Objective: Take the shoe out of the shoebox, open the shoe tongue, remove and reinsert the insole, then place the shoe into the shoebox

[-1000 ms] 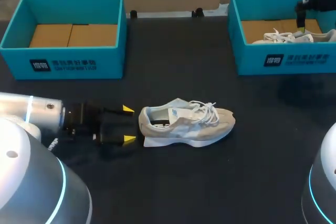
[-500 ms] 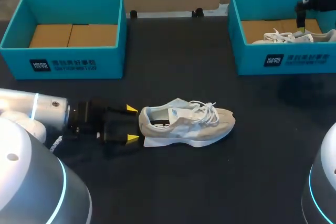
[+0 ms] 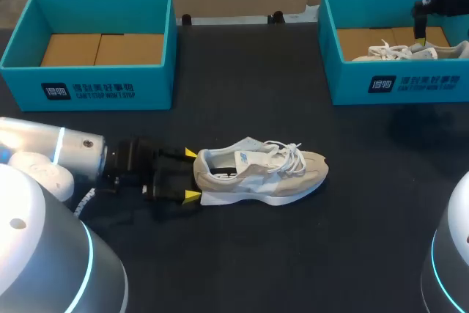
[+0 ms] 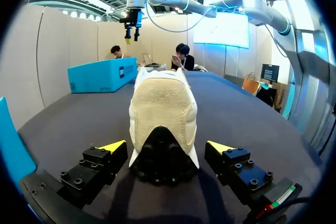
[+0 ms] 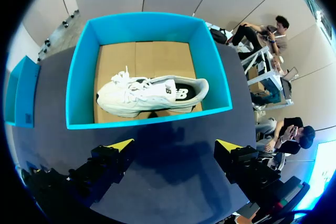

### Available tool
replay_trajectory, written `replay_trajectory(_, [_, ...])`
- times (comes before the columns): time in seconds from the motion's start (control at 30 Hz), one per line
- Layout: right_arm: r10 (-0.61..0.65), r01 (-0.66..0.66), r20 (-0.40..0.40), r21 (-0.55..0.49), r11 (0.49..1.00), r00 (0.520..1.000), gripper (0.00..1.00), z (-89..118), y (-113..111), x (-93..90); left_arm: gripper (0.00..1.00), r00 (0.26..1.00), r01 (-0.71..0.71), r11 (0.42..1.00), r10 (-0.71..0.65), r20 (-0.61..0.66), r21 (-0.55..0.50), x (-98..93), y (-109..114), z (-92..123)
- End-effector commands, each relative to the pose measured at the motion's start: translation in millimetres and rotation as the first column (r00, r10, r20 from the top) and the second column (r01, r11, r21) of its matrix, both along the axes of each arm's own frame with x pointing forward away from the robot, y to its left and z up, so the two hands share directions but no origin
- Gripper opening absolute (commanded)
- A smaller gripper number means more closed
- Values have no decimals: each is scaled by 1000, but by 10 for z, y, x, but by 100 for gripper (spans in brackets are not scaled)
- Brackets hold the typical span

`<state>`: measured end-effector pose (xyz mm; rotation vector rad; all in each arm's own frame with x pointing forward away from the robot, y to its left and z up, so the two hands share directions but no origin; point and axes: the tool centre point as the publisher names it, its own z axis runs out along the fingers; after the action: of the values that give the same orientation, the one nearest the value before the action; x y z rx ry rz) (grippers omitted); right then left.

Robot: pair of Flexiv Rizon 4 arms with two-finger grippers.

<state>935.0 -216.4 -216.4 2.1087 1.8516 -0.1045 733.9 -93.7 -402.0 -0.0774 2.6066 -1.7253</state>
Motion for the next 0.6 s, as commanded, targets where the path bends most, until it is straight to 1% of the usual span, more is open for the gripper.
replay_trajectory(0.03, [0, 0, 0, 0, 1000, 1000, 100, 0, -4, -2, 100, 1000, 0, 1000, 0, -3, 10, 16, -134, -55])
replay_trajectory(0.13, [0, 0, 0, 0, 1000, 1000, 100, 0, -4, -2, 100, 1000, -6, 1000, 6, 2, 23, 16, -183, -71])
replay_trajectory(0.2, [0, 0, 0, 0, 1000, 1000, 100, 0, -4, -2, 100, 999, -41, 999, 41, 4, 7, 12, -208, -72])
replay_trajectory(0.23, [0, 0, 0, 0, 1000, 1000, 100, 0, -4, -2, 100, 999, -44, 999, 44, 7, 19, 8, -222, -68])
replay_trajectory(0.37, [0, 0, 0, 0, 1000, 1000, 100, 0, -4, -2, 100, 997, -74, 997, 74, 7, 4, -9, -258, -80])
replay_trajectory(0.6, [0, 0, 0, 0, 1000, 1000, 100, 0, -4, -2, 100, 997, -71, 997, 71, -4, 3, -23, -345, -115])
